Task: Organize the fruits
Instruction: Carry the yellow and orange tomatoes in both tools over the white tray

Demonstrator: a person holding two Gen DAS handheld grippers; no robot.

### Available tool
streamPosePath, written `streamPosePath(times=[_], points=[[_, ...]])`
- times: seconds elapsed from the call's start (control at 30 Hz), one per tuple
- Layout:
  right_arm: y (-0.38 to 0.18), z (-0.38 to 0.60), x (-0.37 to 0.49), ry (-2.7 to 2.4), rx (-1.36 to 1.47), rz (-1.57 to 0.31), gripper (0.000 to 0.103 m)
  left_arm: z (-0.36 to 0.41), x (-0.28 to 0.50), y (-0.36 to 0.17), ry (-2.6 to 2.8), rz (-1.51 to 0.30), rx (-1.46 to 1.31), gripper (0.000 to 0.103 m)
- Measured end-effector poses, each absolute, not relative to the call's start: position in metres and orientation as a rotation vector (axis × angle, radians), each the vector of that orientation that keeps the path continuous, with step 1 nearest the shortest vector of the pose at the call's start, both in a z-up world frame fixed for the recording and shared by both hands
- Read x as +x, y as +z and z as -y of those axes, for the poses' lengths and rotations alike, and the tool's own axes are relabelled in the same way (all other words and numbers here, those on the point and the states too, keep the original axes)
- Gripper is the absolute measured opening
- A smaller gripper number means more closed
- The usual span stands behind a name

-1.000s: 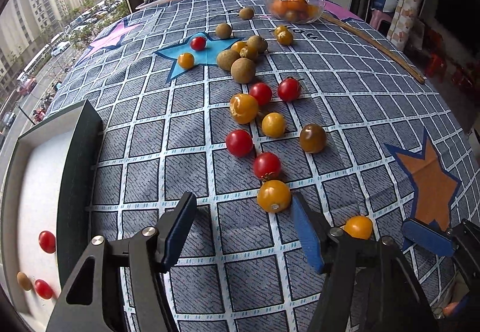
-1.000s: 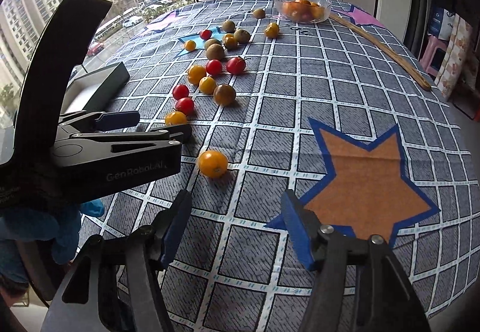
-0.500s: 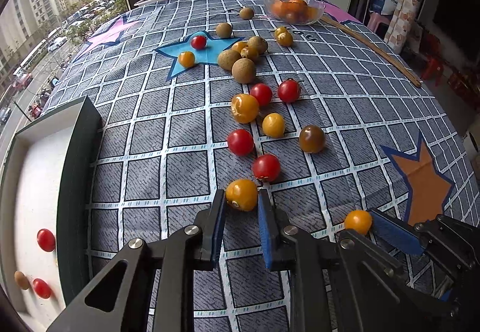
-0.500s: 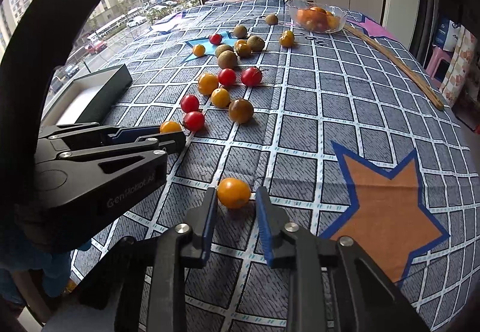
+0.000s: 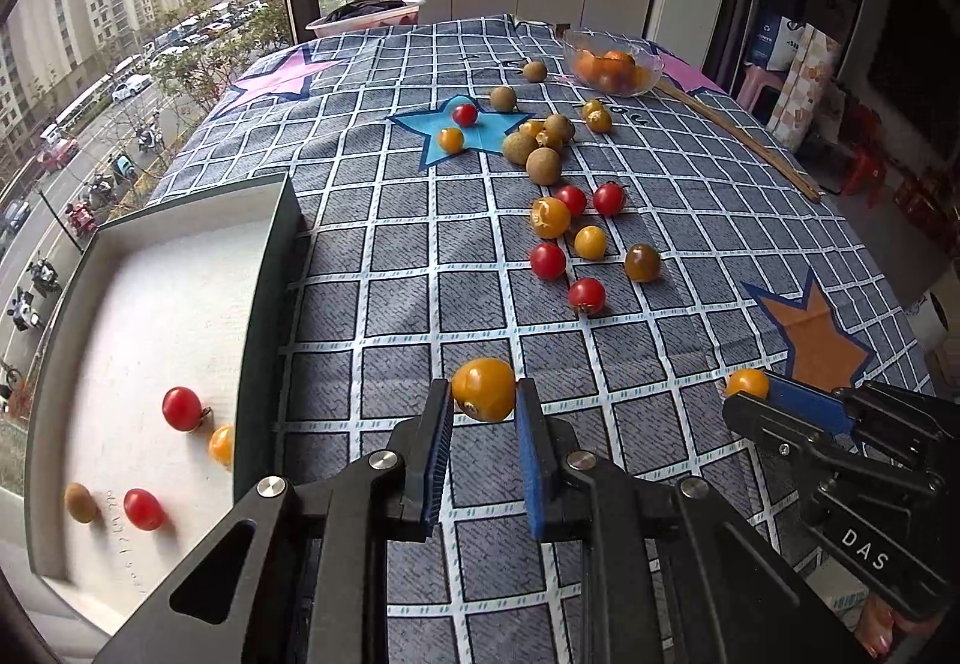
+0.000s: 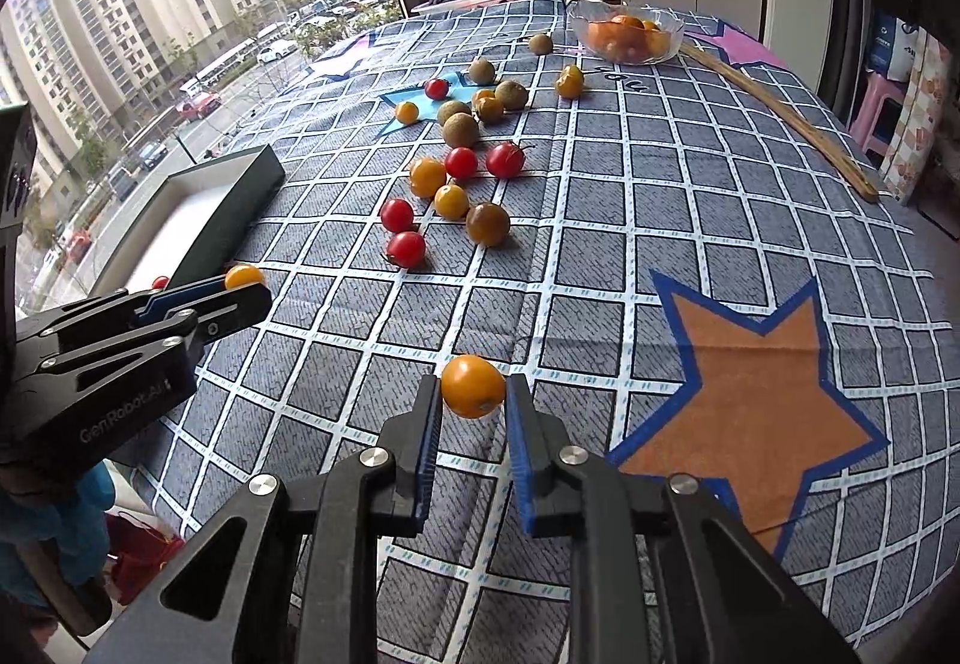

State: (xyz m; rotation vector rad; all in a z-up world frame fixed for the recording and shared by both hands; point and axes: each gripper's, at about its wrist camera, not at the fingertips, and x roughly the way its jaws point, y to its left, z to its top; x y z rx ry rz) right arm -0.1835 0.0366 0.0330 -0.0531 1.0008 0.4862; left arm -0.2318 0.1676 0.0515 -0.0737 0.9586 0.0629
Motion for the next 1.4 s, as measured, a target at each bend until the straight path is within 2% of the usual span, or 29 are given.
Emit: streamPosePath(times=[0.4,0.73,1.07,1.4], points=[[0.058,-0.089,-0.202,0.597,-0.091,-1.009,0.023,-0.240,-0.295,0.072,0.218,-0.878,-0.108,0.022],[0.071,-0.167,-0.225,0.741,-0.173,-1.016,0.023,-0.317,-0.343,0.050,0.377,-0.901,-0.179,0.022],[0.052,-0.250,-0.238,0.863,-0.290,-1.078,0.023,-0.345,-0.349,0.029,0.396,-0.951,-0.196,0.022],[0.022,-0.291,-0.229,0.872,-0.430,-1.174,0.023,-0.345,-0.345,0.021,0.373,-0.992,-0.184,0.022]])
